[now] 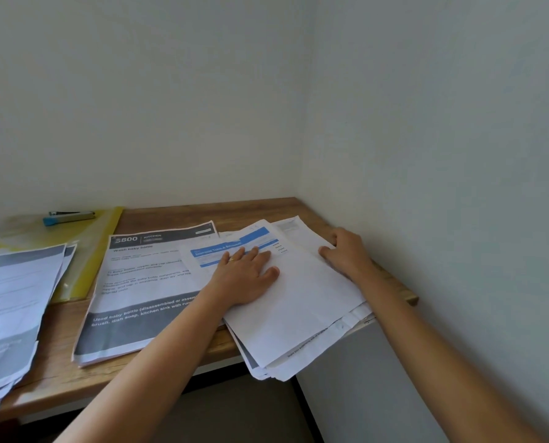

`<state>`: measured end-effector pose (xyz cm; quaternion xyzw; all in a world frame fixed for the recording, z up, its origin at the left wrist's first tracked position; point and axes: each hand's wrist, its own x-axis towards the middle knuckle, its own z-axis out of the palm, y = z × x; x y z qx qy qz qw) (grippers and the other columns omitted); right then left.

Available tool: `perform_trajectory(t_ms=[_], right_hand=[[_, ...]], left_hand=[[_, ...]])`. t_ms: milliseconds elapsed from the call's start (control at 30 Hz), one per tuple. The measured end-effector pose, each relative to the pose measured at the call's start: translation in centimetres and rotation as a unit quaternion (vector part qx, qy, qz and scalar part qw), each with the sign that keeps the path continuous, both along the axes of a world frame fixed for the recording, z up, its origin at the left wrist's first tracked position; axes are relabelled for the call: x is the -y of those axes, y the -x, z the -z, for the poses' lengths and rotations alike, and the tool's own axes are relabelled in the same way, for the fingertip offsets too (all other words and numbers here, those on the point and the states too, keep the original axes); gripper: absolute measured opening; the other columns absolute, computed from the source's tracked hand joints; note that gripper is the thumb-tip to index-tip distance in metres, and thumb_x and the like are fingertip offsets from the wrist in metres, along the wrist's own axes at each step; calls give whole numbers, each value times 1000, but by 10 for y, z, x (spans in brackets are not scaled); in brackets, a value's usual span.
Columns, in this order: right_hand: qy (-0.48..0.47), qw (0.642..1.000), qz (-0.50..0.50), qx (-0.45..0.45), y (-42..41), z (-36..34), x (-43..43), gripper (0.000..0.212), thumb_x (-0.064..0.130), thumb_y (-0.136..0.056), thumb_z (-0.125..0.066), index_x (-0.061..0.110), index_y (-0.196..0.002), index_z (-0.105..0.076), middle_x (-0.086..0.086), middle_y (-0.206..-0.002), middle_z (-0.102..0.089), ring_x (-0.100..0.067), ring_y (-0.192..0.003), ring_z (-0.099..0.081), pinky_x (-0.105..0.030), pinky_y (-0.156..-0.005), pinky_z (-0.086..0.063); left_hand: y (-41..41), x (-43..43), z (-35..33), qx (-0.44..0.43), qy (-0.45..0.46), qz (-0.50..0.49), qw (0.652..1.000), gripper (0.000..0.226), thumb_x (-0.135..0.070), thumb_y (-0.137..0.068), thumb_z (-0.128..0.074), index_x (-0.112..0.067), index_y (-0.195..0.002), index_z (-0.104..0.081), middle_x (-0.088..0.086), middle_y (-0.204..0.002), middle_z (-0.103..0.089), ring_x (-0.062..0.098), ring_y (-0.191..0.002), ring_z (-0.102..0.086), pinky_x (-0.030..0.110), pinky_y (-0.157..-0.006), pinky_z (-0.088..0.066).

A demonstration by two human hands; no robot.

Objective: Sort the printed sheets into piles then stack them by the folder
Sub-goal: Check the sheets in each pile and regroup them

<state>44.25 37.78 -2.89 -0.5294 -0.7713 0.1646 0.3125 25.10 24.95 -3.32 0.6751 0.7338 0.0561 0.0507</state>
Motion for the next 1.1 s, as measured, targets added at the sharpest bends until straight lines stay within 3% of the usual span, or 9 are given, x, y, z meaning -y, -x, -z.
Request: perform_trajectory(t_ms=[100, 167, 333, 500, 700, 833, 967, 1100], right_hand=[[6, 999, 27, -28, -1, -1, -2, 24, 19, -77, -71, 8, -97, -63, -7, -95, -65, -27, -89, -61, -37, -79, -51], [-2, 997, 33, -66, -2, -2, -1, 19, 15, -75, -73, 10, -90, -63, -5, -87, -64, -27, -85, -62, -40, -79, -52], [-69, 990, 50, -113, -2, -7, 5, 7, 13, -78, -72, 9, -78, -66, 2, -69, -58, -21, -72, -57, -30, -67, -47], [-121, 983, 68, -117, -4, -10, 7, 16, 17, -84, -68, 9, -71, -66, 2, -63, -59, -20, -65, -58, -27, -59, -44], [-183, 966, 89, -160, -9, -32, 6, 13, 15, -88, -60, 6, -80, -63, -8, -78, -68, -26, -71, -61, -35, -60, -49], [-261, 943, 77, -194, -15, -64, 11, 13, 12, -89, -59, 2, -84, -63, -12, -78, -68, -29, -72, -61, -34, -62, -47], [-333, 907, 73, -248, -23, -100, 22, 14, 10, -90, -56, -1, -82, -60, -8, -68, -60, -19, -59, -48, -23, -56, -31], [-371, 871, 78, -311, -31, -134, 32, 15, 11, -90, -53, -1, -84, -59, -3, -65, -53, -10, -55, -40, -19, -56, -28]], left_hand=[[0, 0, 0, 3, -1, -1, 1000, 61, -55, -100, -16, -28, -154, -11, -1, -162, -5, 21, -149, -2, 47, -120, 2], [0, 0, 0, 5, -4, -3, 1000, 60, -54, -100, -15, -27, -154, -12, -1, -162, -6, 22, -149, -2, 48, -120, 3], [1, -1, 3, 8, -20, -7, 1000, 58, -53, -101, -14, -28, -153, -15, 0, -162, -7, 22, -149, -3, 52, -118, 7], [1, -3, 2, 12, -24, -6, 1000, 59, -53, -101, -14, -28, -153, -16, 0, -162, -8, 22, -149, -3, 53, -118, 9], [1, -1, 2, 12, -22, -8, 1000, 60, -55, -100, -13, -28, -153, -16, 1, -162, -9, 23, -149, -4, 53, -116, 11], [0, 0, 2, 9, -18, -9, 1000, 60, -55, -100, -13, -28, -153, -16, 2, -162, -10, 24, -149, -5, 53, -117, 9], [0, 3, -2, 8, -7, -8, 1000, 60, -55, -100, -13, -27, -153, -17, 1, -162, -11, 24, -149, -6, 54, -118, 8], [0, 13, -13, 71, -57, -18, 996, 57, -48, -102, -14, -21, -151, -25, 4, -158, -25, 23, -147, -17, 54, -118, 3]])
